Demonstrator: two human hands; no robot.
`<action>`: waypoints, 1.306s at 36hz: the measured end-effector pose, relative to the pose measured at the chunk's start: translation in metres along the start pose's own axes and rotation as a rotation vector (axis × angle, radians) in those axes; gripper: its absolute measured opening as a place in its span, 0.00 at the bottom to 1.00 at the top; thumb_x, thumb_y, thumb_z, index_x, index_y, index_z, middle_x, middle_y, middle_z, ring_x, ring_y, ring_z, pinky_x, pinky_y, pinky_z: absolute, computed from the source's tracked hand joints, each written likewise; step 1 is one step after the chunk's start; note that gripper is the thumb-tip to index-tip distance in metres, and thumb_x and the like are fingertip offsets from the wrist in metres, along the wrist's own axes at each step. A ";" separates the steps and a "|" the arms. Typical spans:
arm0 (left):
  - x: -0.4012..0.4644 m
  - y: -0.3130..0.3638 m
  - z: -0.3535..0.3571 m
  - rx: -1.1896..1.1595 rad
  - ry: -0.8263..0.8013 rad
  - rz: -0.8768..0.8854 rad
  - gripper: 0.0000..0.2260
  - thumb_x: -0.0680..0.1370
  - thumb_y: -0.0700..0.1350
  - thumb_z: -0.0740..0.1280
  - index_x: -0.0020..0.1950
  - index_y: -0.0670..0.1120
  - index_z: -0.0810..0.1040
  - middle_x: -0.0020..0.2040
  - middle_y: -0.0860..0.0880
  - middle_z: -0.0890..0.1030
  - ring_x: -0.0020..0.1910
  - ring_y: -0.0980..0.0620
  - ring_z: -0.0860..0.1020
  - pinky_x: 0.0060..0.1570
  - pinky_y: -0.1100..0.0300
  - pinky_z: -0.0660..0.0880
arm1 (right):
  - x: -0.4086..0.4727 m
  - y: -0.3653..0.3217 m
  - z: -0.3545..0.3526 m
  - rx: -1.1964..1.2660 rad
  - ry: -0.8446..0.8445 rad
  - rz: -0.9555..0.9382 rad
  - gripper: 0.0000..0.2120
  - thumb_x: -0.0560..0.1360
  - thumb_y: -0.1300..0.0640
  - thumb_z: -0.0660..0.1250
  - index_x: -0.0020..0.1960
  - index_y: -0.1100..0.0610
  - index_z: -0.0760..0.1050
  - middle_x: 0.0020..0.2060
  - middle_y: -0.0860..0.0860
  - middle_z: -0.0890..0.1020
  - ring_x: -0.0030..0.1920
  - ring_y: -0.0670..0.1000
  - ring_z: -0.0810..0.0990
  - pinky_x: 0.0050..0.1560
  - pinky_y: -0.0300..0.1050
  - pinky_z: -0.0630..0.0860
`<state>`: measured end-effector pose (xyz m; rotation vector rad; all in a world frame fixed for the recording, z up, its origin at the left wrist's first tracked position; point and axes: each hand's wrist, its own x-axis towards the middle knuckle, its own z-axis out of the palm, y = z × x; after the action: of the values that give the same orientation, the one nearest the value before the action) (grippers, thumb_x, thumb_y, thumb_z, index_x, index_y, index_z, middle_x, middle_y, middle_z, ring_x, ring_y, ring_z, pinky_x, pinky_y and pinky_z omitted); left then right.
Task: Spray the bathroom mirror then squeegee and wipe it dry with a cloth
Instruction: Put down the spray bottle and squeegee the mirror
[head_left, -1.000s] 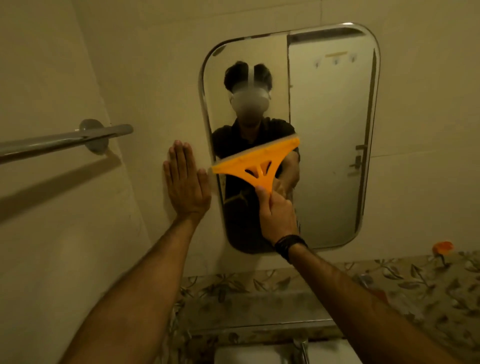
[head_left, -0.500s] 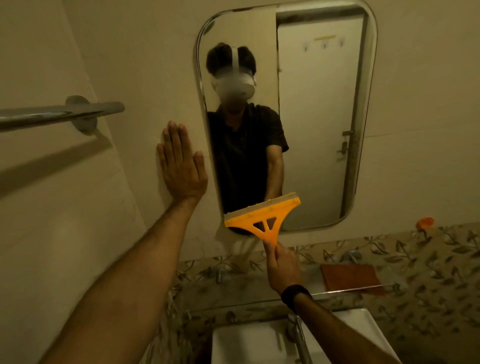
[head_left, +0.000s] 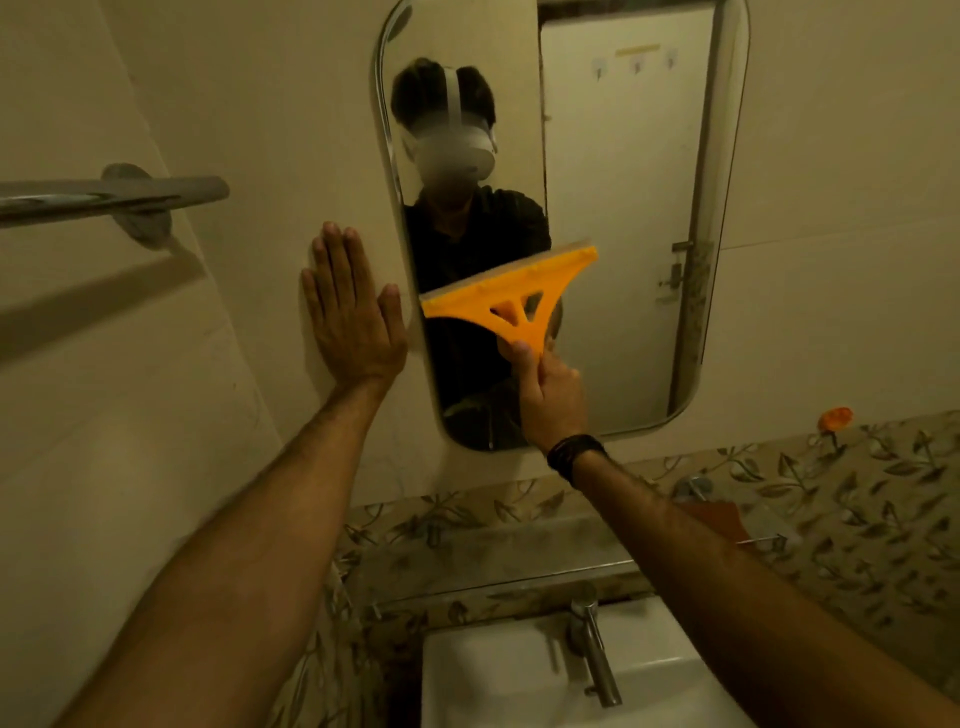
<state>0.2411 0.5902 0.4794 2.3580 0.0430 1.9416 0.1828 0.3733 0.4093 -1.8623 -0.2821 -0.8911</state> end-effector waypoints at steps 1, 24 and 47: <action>0.000 0.000 0.001 -0.002 0.001 -0.001 0.29 0.85 0.54 0.49 0.84 0.42 0.51 0.83 0.40 0.56 0.84 0.44 0.53 0.82 0.48 0.47 | -0.012 0.010 0.004 0.005 -0.018 0.019 0.25 0.82 0.37 0.50 0.49 0.54 0.77 0.27 0.52 0.75 0.25 0.47 0.73 0.24 0.41 0.65; -0.003 -0.002 0.000 0.006 0.008 0.001 0.30 0.86 0.55 0.48 0.84 0.43 0.48 0.84 0.41 0.54 0.83 0.50 0.45 0.82 0.47 0.48 | -0.120 0.061 0.008 -0.050 -0.167 0.290 0.25 0.79 0.31 0.47 0.32 0.47 0.62 0.25 0.45 0.64 0.24 0.45 0.63 0.29 0.42 0.59; -0.004 0.001 -0.002 -0.023 -0.030 -0.006 0.30 0.86 0.55 0.50 0.84 0.41 0.50 0.84 0.40 0.55 0.84 0.43 0.52 0.82 0.47 0.47 | -0.061 0.004 -0.013 -0.055 -0.098 0.094 0.21 0.81 0.34 0.51 0.34 0.40 0.67 0.24 0.42 0.72 0.24 0.43 0.71 0.23 0.33 0.60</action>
<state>0.2379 0.5886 0.4763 2.3696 0.0254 1.8935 0.1363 0.3724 0.3671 -1.9567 -0.2303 -0.7515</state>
